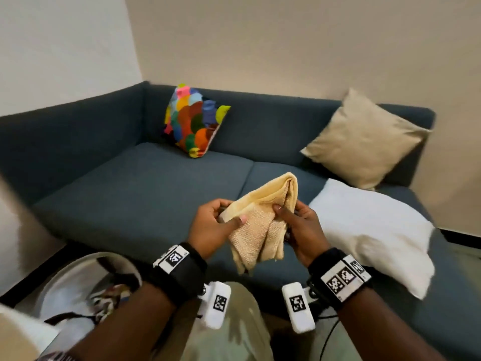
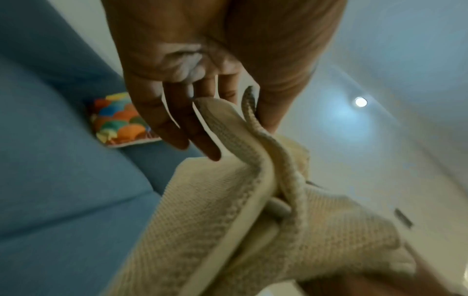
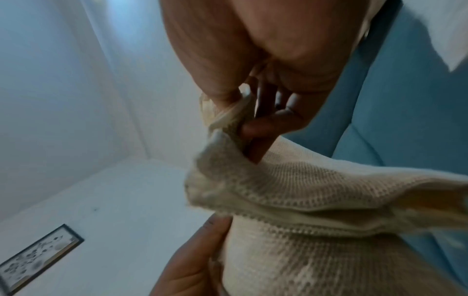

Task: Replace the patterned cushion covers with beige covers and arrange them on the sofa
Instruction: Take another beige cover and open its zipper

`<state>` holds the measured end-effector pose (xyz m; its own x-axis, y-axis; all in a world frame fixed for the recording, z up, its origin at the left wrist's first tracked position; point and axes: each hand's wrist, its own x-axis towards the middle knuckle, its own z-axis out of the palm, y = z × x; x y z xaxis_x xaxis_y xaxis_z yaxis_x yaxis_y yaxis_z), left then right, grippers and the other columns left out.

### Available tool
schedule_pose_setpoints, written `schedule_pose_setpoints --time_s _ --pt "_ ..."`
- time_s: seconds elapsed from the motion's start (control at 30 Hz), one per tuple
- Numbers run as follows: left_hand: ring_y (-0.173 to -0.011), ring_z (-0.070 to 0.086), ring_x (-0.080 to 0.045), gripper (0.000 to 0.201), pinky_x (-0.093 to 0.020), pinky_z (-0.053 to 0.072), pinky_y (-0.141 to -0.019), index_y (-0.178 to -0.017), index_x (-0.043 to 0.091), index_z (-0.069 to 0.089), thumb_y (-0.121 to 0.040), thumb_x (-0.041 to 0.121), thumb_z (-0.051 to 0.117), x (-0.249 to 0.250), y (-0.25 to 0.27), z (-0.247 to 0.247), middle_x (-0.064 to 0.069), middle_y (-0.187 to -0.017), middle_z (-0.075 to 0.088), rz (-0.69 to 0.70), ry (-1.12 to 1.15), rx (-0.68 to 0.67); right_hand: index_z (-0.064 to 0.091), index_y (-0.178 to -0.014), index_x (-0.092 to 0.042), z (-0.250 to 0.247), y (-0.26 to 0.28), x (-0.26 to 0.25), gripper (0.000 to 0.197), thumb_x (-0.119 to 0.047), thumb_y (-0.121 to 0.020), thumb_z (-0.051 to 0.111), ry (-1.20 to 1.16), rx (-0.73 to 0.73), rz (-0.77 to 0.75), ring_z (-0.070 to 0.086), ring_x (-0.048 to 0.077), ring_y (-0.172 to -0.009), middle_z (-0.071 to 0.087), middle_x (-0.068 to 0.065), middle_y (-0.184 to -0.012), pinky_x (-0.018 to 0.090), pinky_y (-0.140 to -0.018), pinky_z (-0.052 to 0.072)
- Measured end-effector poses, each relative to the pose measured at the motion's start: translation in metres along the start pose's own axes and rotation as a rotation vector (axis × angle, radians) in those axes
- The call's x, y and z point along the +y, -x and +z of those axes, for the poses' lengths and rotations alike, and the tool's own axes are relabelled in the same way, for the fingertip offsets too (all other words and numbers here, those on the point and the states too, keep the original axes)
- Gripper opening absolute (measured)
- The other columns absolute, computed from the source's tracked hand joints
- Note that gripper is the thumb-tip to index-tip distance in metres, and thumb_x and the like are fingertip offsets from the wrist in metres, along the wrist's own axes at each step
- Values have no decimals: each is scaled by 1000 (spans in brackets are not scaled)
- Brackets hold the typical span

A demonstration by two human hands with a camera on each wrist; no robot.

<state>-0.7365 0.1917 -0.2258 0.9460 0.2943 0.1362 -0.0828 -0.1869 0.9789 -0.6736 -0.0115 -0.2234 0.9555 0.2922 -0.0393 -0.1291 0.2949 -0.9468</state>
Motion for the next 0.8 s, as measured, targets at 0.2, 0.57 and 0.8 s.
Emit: schedule_pose_setpoints --time_s 0.2,0.57,0.8 --pt "-82 69 -21 12 -35 57 -70 -100 8 64 -90 10 70 14 -7 88 -12 -96 72 -354 603 -124 56 -133 -4 -73 5 -14 50 -26 -91 71 -186 186 83 70 31 -84 68 28 -116 45 -81 60" --pt "-83 69 -23 11 -47 60 -74 -108 12 58 -99 18 58 -4 -4 119 -18 -106 67 -353 632 -193 73 -105 -24 -69 10 6 25 -37 -84 80 471 95 -134 70 19 -103 75 1 -105 37 -87 59" --pt "-102 63 -35 16 -61 51 -89 -105 12 52 -93 21 59 -2 -13 95 -17 -110 66 -291 729 -133 73 -114 -22 -60 21 8 48 -56 -81 75 455 -141 18 72 13 -97 76 -4 -104 27 -80 54"
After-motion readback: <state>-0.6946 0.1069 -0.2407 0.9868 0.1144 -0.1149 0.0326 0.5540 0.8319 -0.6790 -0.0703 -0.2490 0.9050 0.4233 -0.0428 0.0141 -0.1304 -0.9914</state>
